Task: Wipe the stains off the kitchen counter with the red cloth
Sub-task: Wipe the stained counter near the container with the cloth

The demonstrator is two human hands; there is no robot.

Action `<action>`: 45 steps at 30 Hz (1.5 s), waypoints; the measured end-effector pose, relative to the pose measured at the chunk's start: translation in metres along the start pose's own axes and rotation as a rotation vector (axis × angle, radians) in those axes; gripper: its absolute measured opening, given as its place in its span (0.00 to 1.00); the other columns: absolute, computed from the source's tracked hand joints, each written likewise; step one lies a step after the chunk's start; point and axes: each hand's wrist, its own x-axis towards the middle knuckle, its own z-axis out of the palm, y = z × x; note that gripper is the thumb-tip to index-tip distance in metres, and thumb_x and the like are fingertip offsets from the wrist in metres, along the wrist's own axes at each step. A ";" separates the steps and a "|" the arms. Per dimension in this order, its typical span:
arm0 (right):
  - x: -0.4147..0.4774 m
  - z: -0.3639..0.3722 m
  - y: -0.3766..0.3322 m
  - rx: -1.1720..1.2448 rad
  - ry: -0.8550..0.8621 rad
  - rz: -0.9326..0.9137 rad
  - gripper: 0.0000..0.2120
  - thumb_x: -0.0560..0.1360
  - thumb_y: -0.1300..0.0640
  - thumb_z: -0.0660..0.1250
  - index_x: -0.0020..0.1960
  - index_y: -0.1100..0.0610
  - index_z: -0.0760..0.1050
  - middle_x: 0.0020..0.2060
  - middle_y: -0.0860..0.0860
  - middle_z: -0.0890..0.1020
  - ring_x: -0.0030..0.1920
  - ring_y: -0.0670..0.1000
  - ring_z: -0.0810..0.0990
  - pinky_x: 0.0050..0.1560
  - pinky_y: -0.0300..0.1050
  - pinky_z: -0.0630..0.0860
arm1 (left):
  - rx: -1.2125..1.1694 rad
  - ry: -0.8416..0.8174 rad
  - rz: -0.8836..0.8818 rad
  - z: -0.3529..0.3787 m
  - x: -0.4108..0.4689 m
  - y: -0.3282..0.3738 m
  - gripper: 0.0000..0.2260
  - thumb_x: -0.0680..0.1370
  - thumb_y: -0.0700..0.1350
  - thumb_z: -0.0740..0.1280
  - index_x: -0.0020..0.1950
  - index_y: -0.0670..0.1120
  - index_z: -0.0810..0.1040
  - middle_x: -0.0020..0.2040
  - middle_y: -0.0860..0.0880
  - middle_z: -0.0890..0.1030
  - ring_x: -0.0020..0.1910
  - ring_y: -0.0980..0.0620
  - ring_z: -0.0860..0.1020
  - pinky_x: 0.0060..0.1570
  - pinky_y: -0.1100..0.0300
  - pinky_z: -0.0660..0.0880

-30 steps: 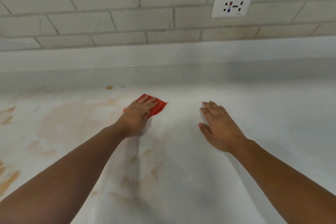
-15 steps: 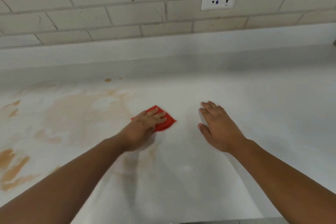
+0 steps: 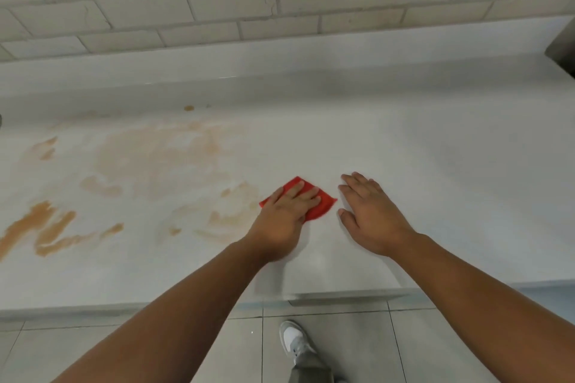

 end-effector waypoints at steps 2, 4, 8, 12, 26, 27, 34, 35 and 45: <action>-0.014 0.002 0.000 -0.024 -0.005 -0.009 0.27 0.82 0.46 0.51 0.77 0.58 0.57 0.79 0.52 0.54 0.78 0.51 0.47 0.77 0.50 0.44 | -0.012 -0.029 0.028 -0.004 -0.035 -0.009 0.22 0.83 0.44 0.52 0.77 0.56 0.63 0.78 0.59 0.60 0.79 0.59 0.49 0.77 0.55 0.45; -0.027 0.004 -0.002 -0.034 -0.006 -0.019 0.28 0.81 0.45 0.51 0.77 0.57 0.57 0.79 0.52 0.54 0.78 0.51 0.47 0.77 0.49 0.43 | -0.020 -0.019 0.006 -0.016 -0.060 -0.032 0.22 0.82 0.44 0.53 0.76 0.54 0.65 0.77 0.58 0.61 0.79 0.58 0.51 0.77 0.54 0.47; -0.051 0.007 -0.007 -0.038 -0.025 -0.018 0.30 0.81 0.43 0.48 0.78 0.57 0.56 0.79 0.52 0.53 0.78 0.51 0.46 0.77 0.50 0.42 | 0.027 0.075 -0.241 -0.029 -0.053 -0.059 0.23 0.80 0.42 0.52 0.76 0.50 0.66 0.77 0.52 0.64 0.78 0.51 0.55 0.77 0.47 0.52; -0.066 0.009 -0.013 -0.027 -0.025 -0.006 0.29 0.82 0.44 0.49 0.78 0.58 0.55 0.79 0.52 0.53 0.78 0.51 0.46 0.77 0.50 0.43 | 0.072 0.171 -0.389 -0.009 -0.023 -0.007 0.25 0.80 0.38 0.55 0.76 0.50 0.65 0.78 0.52 0.63 0.79 0.48 0.55 0.77 0.52 0.46; -0.082 0.017 -0.021 -0.012 -0.001 -0.049 0.37 0.76 0.39 0.37 0.78 0.58 0.55 0.79 0.53 0.54 0.78 0.52 0.47 0.78 0.52 0.45 | 0.225 0.074 -0.441 -0.023 -0.142 -0.024 0.28 0.82 0.59 0.43 0.80 0.48 0.56 0.80 0.49 0.57 0.79 0.47 0.50 0.77 0.49 0.48; -0.084 0.018 -0.019 -0.021 0.003 -0.048 0.38 0.75 0.39 0.36 0.78 0.58 0.55 0.79 0.53 0.54 0.78 0.52 0.47 0.78 0.52 0.45 | 0.235 0.079 -0.526 -0.026 -0.142 -0.032 0.30 0.81 0.59 0.42 0.80 0.48 0.55 0.80 0.48 0.55 0.79 0.45 0.50 0.77 0.47 0.49; -0.108 0.014 0.006 -0.044 0.018 0.016 0.37 0.76 0.39 0.36 0.79 0.58 0.54 0.79 0.52 0.52 0.78 0.52 0.45 0.78 0.53 0.44 | 0.242 0.134 -0.767 0.007 -0.091 0.038 0.27 0.83 0.55 0.45 0.80 0.46 0.52 0.81 0.46 0.52 0.79 0.40 0.48 0.76 0.42 0.46; -0.110 0.015 0.007 -0.046 0.021 0.013 0.36 0.77 0.40 0.36 0.78 0.58 0.54 0.79 0.52 0.52 0.78 0.52 0.45 0.78 0.53 0.44 | 0.245 0.142 -0.728 0.013 -0.085 0.051 0.27 0.83 0.55 0.45 0.80 0.46 0.53 0.80 0.46 0.54 0.79 0.40 0.49 0.76 0.43 0.46; -0.133 0.007 0.052 -0.102 0.051 0.046 0.32 0.80 0.42 0.41 0.78 0.59 0.56 0.78 0.54 0.55 0.78 0.53 0.48 0.77 0.52 0.43 | 0.210 0.046 -0.228 0.017 -0.103 0.046 0.27 0.82 0.57 0.42 0.80 0.51 0.57 0.80 0.54 0.56 0.80 0.53 0.45 0.78 0.52 0.47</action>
